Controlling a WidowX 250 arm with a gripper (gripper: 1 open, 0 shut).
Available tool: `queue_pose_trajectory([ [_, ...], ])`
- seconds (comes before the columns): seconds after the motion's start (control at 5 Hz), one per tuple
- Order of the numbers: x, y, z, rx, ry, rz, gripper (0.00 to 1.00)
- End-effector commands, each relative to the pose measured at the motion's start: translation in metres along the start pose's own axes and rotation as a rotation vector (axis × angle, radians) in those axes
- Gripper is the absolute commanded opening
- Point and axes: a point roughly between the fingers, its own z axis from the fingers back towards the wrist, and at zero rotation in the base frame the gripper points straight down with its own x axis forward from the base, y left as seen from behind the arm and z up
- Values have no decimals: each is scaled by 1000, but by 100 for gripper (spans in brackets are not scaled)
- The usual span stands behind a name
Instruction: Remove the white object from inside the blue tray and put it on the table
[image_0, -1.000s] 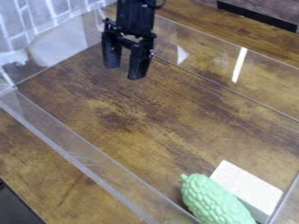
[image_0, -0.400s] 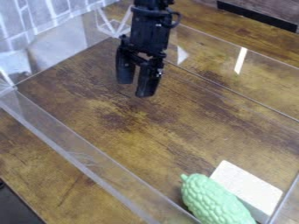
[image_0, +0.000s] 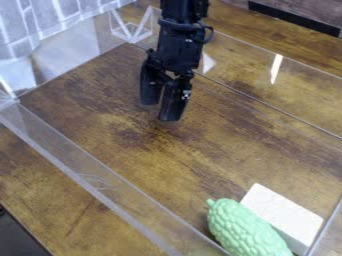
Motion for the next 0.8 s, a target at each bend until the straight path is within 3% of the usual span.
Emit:
queue_pose_trajectory([
  [0.0, 6, -8, 5, 32, -18, -53, 100],
  [0.6, 17, -19, -11, 60, 12, -149, 100],
])
